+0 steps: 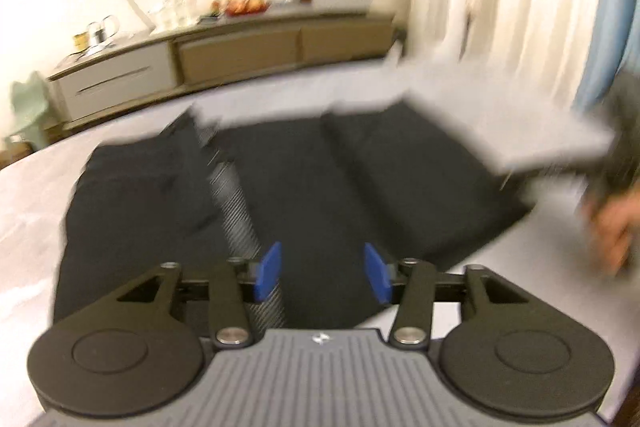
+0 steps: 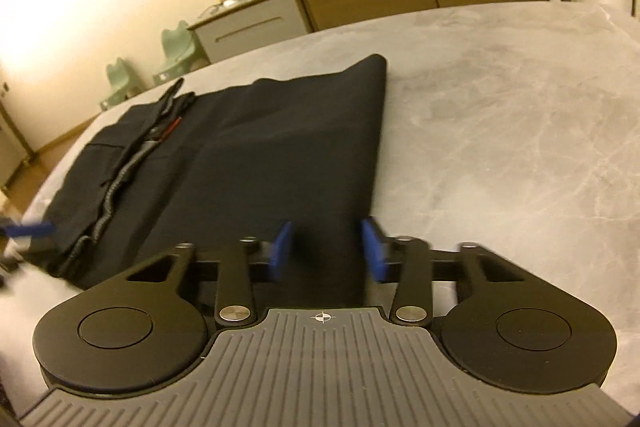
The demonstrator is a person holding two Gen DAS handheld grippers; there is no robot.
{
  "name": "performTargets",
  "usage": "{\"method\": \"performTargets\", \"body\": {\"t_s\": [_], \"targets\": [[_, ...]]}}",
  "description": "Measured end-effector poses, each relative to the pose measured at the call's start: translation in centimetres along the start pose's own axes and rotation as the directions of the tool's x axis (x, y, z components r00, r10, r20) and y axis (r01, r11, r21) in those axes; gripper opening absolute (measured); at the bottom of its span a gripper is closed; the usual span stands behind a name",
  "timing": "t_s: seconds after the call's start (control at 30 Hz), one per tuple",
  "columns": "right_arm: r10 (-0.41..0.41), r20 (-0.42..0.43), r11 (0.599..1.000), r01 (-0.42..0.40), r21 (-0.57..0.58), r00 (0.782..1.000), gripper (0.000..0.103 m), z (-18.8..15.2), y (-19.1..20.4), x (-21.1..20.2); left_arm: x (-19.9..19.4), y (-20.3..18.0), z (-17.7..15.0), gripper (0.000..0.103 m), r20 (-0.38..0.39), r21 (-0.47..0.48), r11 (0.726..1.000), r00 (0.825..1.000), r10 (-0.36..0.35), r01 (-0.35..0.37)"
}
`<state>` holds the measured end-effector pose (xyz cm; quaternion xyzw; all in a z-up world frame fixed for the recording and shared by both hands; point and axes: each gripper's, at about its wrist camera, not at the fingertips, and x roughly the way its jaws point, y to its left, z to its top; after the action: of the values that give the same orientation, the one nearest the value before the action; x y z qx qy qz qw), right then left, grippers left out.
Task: Fold clothes
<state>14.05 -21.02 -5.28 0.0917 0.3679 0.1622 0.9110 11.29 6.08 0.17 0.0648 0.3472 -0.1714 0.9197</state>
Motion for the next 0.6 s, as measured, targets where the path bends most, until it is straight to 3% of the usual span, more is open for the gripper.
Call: {"method": "performTargets", "body": {"t_s": [0.07,0.17,0.3,0.4,0.43,0.47,0.5,0.53,0.57,0.6], "targets": [[-0.004,0.017,1.000,0.005,-0.026,1.000,0.014,-0.1,0.3,-0.2,0.6,-1.9,3.4,0.072,0.019,-0.022,0.998,0.998,-0.063,0.063],[-0.006,0.047,0.998,0.009,-0.068,0.999,0.012,-0.2,0.9,-0.6,5.5,-6.9,8.9,0.078,-0.043,0.033,0.991,0.991,-0.128,0.129],[-0.006,0.086,0.992,0.017,-0.123,0.996,0.009,-0.4,1.7,-1.1,13.9,-13.8,13.9,0.078,-0.185,0.109,0.982,0.974,-0.132,0.154],[0.001,0.104,0.988,0.015,-0.151,0.995,0.009,-0.6,2.0,-1.3,18.7,-17.5,14.1,0.078,-0.270,0.193,0.973,0.960,-0.070,0.126],[0.005,0.107,0.987,0.012,-0.157,0.994,0.009,-0.6,2.0,-1.3,20.1,-18.1,13.7,0.068,-0.290,0.227,0.970,0.957,-0.015,0.084],[0.009,0.111,0.987,0.009,-0.164,0.994,0.009,-0.6,2.0,-1.3,21.4,-18.3,13.2,0.042,-0.315,0.250,0.967,0.948,0.036,0.046],[0.013,0.114,0.985,0.006,-0.170,0.993,0.009,-0.7,2.0,-1.3,22.0,-17.7,13.0,0.029,-0.325,0.230,0.973,0.944,0.050,0.028],[0.017,0.116,0.986,0.003,-0.169,0.993,0.009,-0.7,1.8,-1.3,22.5,-17.1,12.9,0.025,-0.334,0.208,0.978,0.940,0.062,0.010],[0.019,0.118,0.986,0.001,-0.166,0.993,0.009,-0.6,1.7,-1.3,22.0,-16.1,13.0,0.015,-0.324,0.153,0.988,0.946,0.018,0.034],[0.026,0.122,0.987,-0.006,-0.160,0.992,0.009,-0.5,1.6,-1.4,20.8,-14.7,13.3,0.013,-0.297,0.103,0.993,0.955,-0.017,0.050]]}}
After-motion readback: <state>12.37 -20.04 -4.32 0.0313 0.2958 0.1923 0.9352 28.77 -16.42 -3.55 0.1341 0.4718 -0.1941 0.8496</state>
